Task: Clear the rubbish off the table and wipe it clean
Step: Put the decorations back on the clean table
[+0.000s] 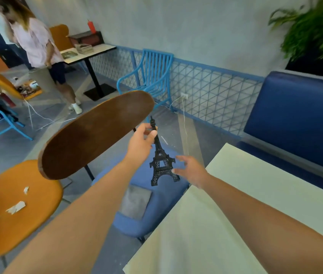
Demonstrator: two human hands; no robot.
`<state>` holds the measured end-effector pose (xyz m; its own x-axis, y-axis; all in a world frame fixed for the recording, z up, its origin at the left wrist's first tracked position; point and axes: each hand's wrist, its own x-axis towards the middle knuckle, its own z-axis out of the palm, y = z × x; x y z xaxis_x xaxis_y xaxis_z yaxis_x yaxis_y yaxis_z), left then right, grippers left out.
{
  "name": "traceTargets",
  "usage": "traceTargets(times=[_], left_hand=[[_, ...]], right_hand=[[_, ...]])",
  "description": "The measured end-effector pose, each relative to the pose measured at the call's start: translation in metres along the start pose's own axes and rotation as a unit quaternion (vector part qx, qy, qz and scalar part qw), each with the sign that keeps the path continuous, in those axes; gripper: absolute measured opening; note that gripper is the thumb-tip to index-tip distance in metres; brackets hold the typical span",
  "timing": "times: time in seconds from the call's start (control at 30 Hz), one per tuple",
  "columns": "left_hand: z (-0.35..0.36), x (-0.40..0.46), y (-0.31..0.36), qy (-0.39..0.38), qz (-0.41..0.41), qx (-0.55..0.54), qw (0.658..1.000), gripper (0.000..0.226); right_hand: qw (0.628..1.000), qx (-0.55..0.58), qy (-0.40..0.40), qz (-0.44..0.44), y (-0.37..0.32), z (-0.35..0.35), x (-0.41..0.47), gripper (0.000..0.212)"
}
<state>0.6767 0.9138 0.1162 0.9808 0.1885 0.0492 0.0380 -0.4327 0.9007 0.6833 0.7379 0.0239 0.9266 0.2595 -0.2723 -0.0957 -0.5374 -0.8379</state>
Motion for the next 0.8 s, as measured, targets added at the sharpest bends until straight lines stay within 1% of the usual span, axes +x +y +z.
traceTargets(times=[0.07,0.13,0.2,0.3,0.4,0.43,0.53,0.6,0.67,0.77,0.8], left_hand=[[0.013,-0.020,0.018,-0.016,0.013,-0.022,1.000,0.008],[0.032,-0.048,0.036,-0.037,0.021,-0.047,0.998,0.009],[0.049,-0.073,0.048,-0.059,0.027,-0.065,0.996,0.014],[0.081,-0.114,0.066,-0.093,0.021,-0.099,0.991,0.020],[0.115,-0.154,0.088,-0.135,0.011,-0.133,0.982,0.010],[0.125,-0.166,0.096,-0.147,0.011,-0.134,0.980,0.011],[0.155,-0.198,0.114,-0.177,0.019,-0.133,0.975,0.009],[0.175,-0.220,0.124,-0.203,0.024,-0.103,0.973,0.023],[0.192,-0.240,0.130,-0.238,0.029,-0.045,0.970,0.036],[0.219,-0.276,0.129,-0.310,0.035,0.048,0.949,0.038],[0.224,-0.283,0.124,-0.331,0.033,0.057,0.941,0.038]], right_hand=[[1.000,-0.006,-0.002,-0.004,0.007,-0.012,-0.027,0.068],[1.000,-0.020,0.000,-0.018,0.021,-0.026,-0.060,0.068],[0.999,-0.023,0.018,-0.020,0.032,-0.037,-0.088,0.066],[0.998,-0.028,0.051,-0.005,0.047,-0.058,-0.145,0.071],[0.998,-0.022,0.065,0.010,0.072,-0.078,-0.195,0.061],[0.997,-0.014,0.070,0.017,0.079,-0.084,-0.209,0.058],[0.996,0.001,0.088,0.032,0.099,-0.103,-0.252,0.059],[0.994,0.010,0.103,0.040,0.111,-0.118,-0.284,0.059],[0.992,0.013,0.119,0.047,0.124,-0.128,-0.312,0.056],[0.987,0.013,0.147,0.064,0.146,-0.143,-0.360,0.052],[0.986,0.017,0.151,0.068,0.151,-0.145,-0.369,0.051]])
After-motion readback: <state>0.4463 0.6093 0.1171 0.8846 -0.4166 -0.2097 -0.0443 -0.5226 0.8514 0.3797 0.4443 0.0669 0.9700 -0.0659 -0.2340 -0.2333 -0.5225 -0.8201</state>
